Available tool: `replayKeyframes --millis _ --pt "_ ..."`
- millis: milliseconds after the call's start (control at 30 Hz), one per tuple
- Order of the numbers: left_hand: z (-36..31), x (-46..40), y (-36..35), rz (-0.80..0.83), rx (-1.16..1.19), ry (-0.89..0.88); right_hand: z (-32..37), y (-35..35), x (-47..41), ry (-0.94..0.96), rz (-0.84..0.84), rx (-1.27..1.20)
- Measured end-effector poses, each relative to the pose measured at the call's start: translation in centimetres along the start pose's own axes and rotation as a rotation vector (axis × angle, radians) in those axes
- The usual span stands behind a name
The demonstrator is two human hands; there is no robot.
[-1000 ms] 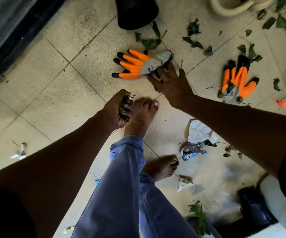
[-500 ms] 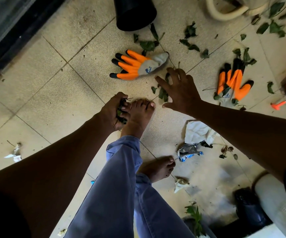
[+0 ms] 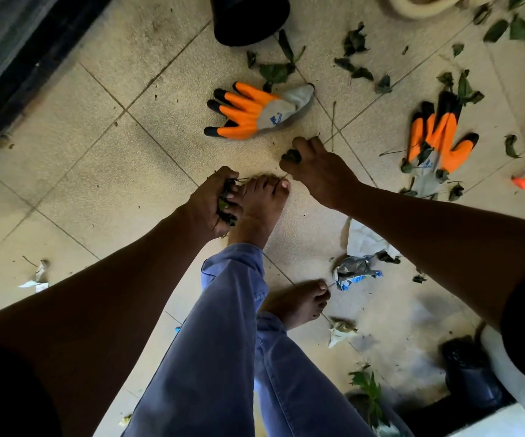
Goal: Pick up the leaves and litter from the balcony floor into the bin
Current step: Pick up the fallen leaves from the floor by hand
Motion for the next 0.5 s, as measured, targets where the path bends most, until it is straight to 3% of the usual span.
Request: replayKeyframes --millis 200,267,367,433,500 --pt "0.0 0.7 -1.8 0.197 0.24 0.077 -0.3 -0.5 -0.5 0.039 -0.033 -0.093" --pt "0.0 0.6 -1.2 0.246 0.193 0.077 0.0 -0.3 -0.9 0.027 -0.01 -0.121" --pt "0.2 1.0 -2.0 0.197 0.181 0.081 0.1 -0.2 -2.0 -0.08 0.013 -0.253" --pt "2.0 1.0 -1.5 0.125 0.404 0.304 -0.4 0.2 -2.6 -0.243 -0.005 -0.465" --pt "3.1 1.3 -4.3 0.299 0.795 0.57 -1.3 1.1 -2.4 -0.52 0.028 -0.886"
Point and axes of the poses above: each hand's wrist, its own x-axis away from the middle knuckle, its own y-axis out of the back of the hand, z = x × y, the point moved 3 cm from there along -x, towards the middle knuckle, and after that the axes turned 10 degrees about -y, right-handed, at the moved point
